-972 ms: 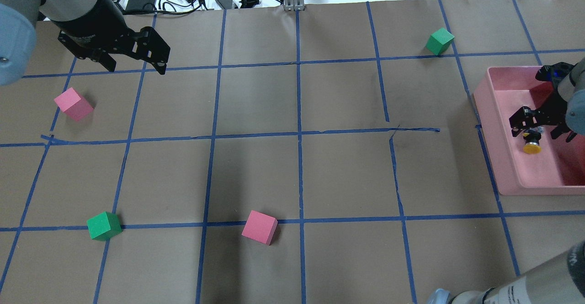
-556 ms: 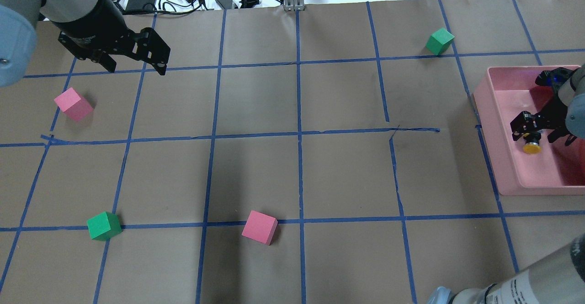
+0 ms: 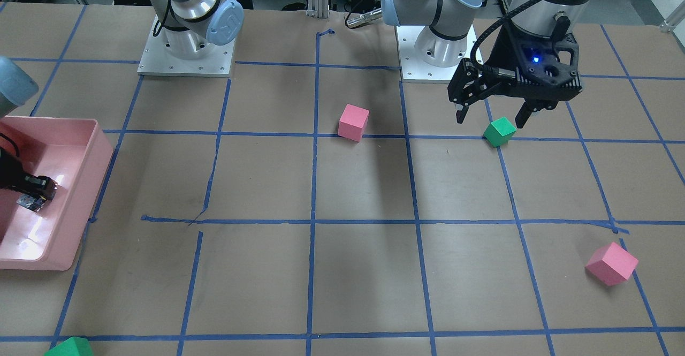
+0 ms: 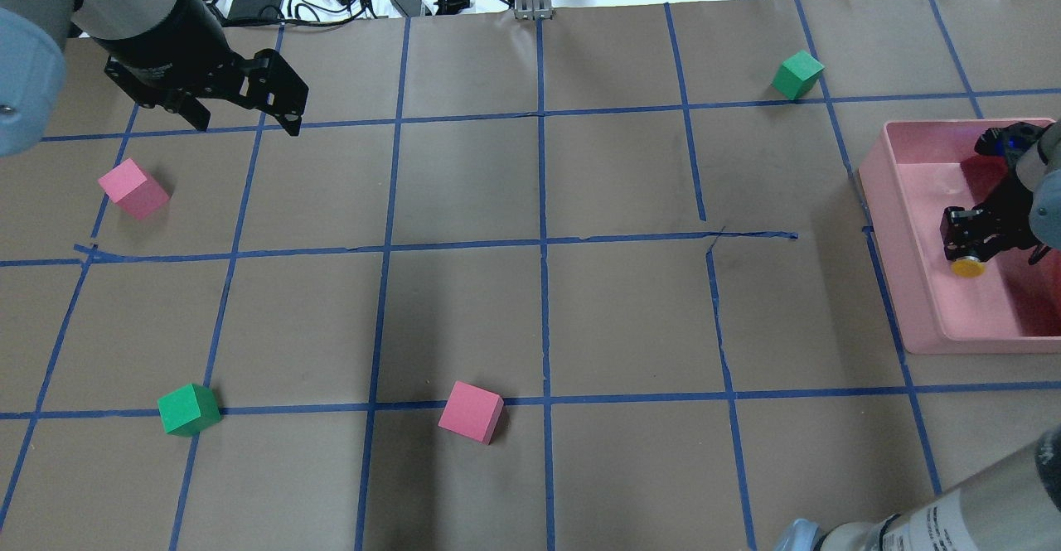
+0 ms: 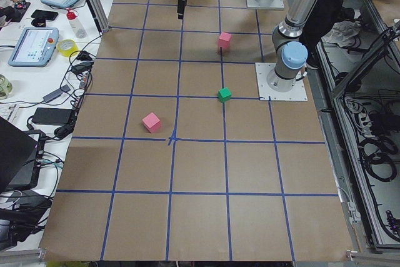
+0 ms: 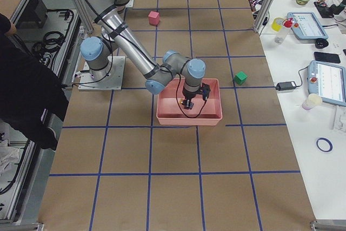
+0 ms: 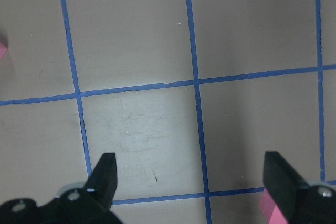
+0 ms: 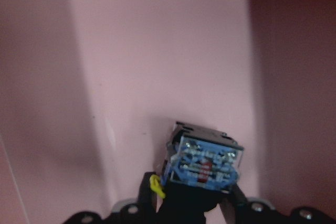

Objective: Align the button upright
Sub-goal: 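Lift the button out of the bin and carry it toward the table center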

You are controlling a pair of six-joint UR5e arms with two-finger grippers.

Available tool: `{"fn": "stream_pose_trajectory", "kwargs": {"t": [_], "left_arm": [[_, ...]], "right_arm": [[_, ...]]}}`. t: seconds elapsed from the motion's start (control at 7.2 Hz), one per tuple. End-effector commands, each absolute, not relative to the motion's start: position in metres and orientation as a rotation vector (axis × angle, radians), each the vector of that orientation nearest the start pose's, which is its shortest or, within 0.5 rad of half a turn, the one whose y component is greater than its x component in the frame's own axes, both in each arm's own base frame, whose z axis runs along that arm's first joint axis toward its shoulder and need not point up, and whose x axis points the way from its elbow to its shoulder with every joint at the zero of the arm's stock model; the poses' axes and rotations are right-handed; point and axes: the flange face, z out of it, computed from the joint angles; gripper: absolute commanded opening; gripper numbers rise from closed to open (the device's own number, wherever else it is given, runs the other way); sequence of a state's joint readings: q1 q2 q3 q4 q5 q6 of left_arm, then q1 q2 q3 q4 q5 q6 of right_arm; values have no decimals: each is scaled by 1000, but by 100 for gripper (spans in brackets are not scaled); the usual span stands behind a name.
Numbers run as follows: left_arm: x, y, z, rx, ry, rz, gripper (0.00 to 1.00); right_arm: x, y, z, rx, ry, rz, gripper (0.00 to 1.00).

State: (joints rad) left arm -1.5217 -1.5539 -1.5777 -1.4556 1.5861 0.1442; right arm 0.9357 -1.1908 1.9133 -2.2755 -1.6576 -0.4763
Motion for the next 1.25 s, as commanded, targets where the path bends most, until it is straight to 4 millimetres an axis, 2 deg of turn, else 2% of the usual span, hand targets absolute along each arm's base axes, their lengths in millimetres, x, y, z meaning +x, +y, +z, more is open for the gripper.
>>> {"fn": "stream_pose_trajectory", "kwargs": {"t": [0.0, 0.14, 0.28, 0.42, 0.56, 0.83, 0.97, 1.11], "left_arm": [[-107, -502, 505, 144, 3105, -190, 100], [-107, -501, 505, 146, 3105, -193, 100], [-107, -501, 505, 149, 3105, -190, 100], [-107, -500, 506, 148, 3103, -194, 100], [-107, -500, 506, 148, 3103, -195, 100], [-107, -500, 505, 149, 3105, -190, 100], [-107, -500, 505, 148, 3103, -192, 100], [-107, -500, 505, 146, 3105, -193, 100]], "right_arm": [[-213, -513, 251, 246, 3224, 9, 0], [-204, -516, 279, 240, 3231, -10, 0], [-190, -530, 311, 179, 3228, 1, 0], [-166, -551, 347, 103, 3230, 4, 0], [-135, -565, 368, 190, 3210, 30, 0], [-21, -588, 364, 229, 3142, -10, 0], [58, -594, 359, 231, 3160, -56, 0], [117, -601, 342, 249, 3176, -121, 0]]}}
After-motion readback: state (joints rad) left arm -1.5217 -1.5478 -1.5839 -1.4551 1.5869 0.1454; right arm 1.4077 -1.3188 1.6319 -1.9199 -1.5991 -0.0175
